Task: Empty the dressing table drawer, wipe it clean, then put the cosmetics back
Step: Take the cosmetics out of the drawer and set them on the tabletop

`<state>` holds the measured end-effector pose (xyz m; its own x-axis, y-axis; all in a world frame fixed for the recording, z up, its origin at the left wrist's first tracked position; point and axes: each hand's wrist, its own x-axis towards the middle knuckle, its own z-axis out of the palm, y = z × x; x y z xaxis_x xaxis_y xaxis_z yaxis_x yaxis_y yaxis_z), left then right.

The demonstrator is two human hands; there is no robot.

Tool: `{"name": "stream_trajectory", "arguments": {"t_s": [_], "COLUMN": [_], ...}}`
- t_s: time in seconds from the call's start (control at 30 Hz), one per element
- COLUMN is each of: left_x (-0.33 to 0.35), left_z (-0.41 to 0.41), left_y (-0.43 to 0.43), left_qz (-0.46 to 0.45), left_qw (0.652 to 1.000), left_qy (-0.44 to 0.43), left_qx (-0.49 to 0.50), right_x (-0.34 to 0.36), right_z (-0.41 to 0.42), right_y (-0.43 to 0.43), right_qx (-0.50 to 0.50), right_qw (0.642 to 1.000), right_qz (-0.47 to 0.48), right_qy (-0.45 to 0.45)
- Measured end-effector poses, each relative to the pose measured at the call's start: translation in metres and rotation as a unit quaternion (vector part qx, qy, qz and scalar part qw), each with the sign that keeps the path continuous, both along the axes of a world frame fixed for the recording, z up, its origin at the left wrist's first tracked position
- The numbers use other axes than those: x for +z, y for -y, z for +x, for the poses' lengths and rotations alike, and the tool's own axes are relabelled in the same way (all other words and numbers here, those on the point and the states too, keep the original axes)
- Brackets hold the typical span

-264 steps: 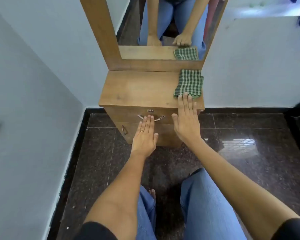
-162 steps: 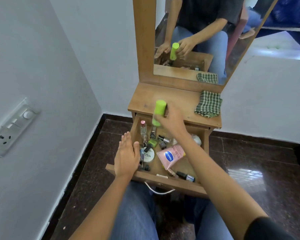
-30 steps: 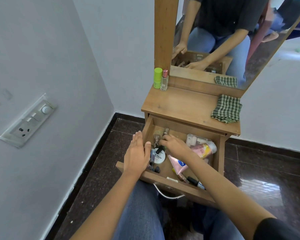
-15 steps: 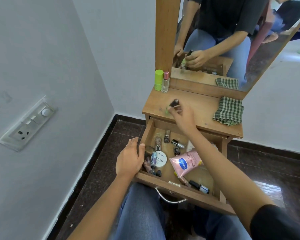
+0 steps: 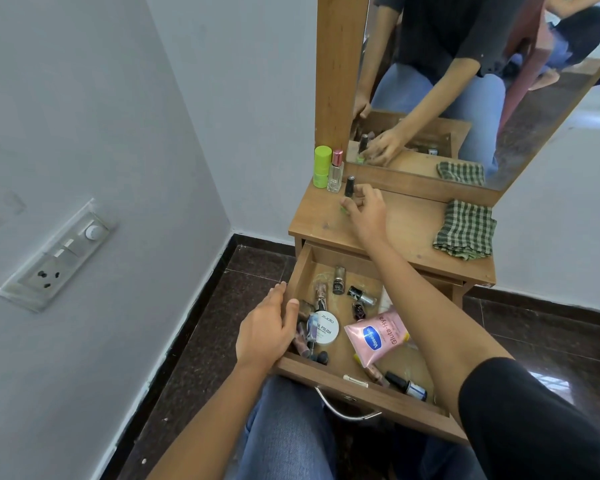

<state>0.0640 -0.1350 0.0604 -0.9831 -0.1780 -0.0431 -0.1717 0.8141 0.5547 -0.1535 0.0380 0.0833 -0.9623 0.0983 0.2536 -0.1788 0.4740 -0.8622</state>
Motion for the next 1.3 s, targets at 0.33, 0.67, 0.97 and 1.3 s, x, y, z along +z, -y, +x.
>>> {"name": "stream_trajectory", "arguments": {"t_s": [0.33,0.67,0.97,1.3], "left_x": [-0.005,-0.004,0.001,0.003], "left_z": [-0.001,-0.002,0.001,0.001], "left_y": [0.002,0.001,-0.002,-0.004], "left_qz": [0.0,-0.01,-0.01,-0.011], "left_qw": [1.0,1.0,0.999,0.999], "left_qy": [0.001,0.005,0.005,0.002], "left_qx": [0.017,0.029,0.036,0.041], "right_x": [-0.003,-0.008,-0.002,-0.063], "right_z": [-0.03,-0.042,-0.026,0.116], "right_y": [0.008,0.01,0.006,-0.017], "right_qx": [-0.041,-0.059,-0.065,0.148], "right_qw": [0.999,0.997,0.996,0.965], "right_qz": [0.024,0.038,-0.065,0.217], "right_qy": [0.0,0.014,0.004,-0.009]}}
